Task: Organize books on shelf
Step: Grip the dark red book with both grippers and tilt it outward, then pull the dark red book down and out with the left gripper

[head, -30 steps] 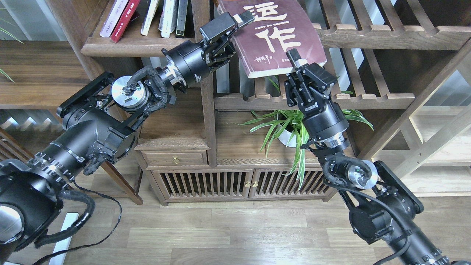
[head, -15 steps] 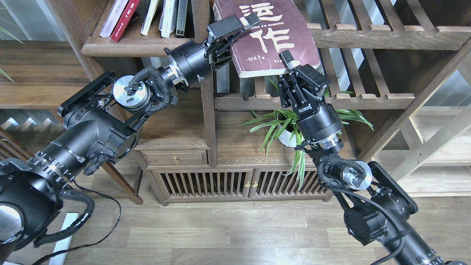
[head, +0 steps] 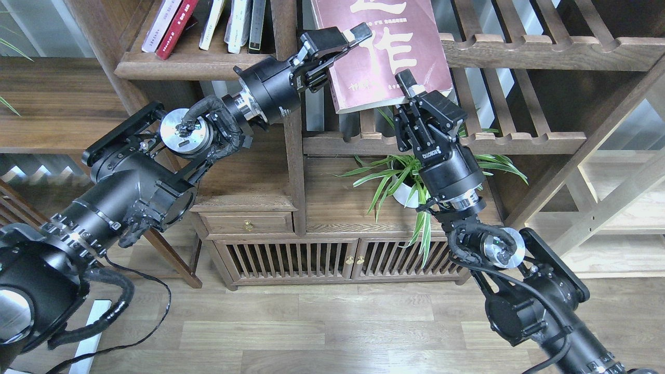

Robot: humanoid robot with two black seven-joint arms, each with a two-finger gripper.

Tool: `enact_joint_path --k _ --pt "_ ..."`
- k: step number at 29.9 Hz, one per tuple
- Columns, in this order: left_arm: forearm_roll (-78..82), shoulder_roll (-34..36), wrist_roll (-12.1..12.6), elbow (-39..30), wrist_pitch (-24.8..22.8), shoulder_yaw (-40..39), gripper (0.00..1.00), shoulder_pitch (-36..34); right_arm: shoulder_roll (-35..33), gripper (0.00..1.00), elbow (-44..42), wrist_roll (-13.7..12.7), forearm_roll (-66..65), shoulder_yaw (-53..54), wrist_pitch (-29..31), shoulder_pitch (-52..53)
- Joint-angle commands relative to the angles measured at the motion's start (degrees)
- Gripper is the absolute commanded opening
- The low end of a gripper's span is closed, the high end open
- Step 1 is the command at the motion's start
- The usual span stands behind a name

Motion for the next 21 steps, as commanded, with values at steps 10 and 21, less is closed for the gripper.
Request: enact_joint_path --k 10,21 --pt "0.4 0.0 -0.4 0.1 0.0 1.1 0.02 0.0 -0.8 0.67 -0.7 0.3 -0.2 6.3 0.0 -0.2" --pt "3.4 0.0 0.4 -0.3 0.0 2.8 0.02 0.0 -1.1 0.86 -4.8 0.4 -0.7 13.7 0.0 -0.1"
